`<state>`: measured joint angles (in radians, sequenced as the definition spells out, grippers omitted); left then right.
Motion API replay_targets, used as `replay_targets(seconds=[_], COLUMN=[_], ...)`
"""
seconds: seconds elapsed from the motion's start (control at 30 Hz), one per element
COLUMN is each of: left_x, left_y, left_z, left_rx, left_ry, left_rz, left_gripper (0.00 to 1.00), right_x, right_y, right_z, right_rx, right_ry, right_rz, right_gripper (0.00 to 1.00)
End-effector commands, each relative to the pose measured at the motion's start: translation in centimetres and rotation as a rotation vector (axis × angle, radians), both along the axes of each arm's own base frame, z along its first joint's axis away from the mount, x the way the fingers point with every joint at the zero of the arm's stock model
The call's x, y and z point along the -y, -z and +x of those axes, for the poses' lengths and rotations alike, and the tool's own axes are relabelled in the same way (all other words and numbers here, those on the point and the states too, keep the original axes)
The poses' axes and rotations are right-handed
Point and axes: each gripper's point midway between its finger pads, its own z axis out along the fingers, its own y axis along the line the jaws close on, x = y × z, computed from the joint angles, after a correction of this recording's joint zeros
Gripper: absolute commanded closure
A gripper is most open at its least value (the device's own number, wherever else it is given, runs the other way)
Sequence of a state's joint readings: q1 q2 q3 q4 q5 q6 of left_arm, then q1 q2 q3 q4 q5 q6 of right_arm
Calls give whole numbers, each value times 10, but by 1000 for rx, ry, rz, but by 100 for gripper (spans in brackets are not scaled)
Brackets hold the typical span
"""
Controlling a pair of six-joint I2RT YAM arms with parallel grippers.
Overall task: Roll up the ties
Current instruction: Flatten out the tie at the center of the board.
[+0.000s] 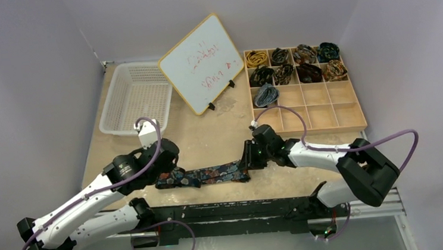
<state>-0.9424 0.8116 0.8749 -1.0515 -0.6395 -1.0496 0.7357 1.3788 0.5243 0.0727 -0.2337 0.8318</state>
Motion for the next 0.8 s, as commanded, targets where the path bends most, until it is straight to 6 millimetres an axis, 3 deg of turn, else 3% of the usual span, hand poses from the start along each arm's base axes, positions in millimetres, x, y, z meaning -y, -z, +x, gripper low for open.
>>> replay_targets(seconds=[0.0, 0.13, 0.23, 0.47, 0.6, 0.77], left_x=[7, 29, 53, 98, 105, 95], left_y=[-16, -30, -46, -59, -60, -71], left_z=[6, 10, 11, 10, 11, 3], left_rx=[45, 87, 124, 113, 99, 81], left_ry=[30, 140, 237, 326, 297, 243], left_rz=[-33, -85, -171, -357, -407, -462], left_gripper=[100, 100, 100, 100, 100, 100], right_x=[10, 36, 70, 137, 154, 160], right_y=[-9, -49, -78, -117, -141, -169], right_z=[23, 44, 57, 58, 55, 52], right_rx=[66, 156, 227, 304, 328, 362], right_ry=[99, 298, 473, 732, 803, 819], right_rz=[-97, -129, -141, -147, -147, -137], right_gripper=[68, 92, 100, 100, 100, 100])
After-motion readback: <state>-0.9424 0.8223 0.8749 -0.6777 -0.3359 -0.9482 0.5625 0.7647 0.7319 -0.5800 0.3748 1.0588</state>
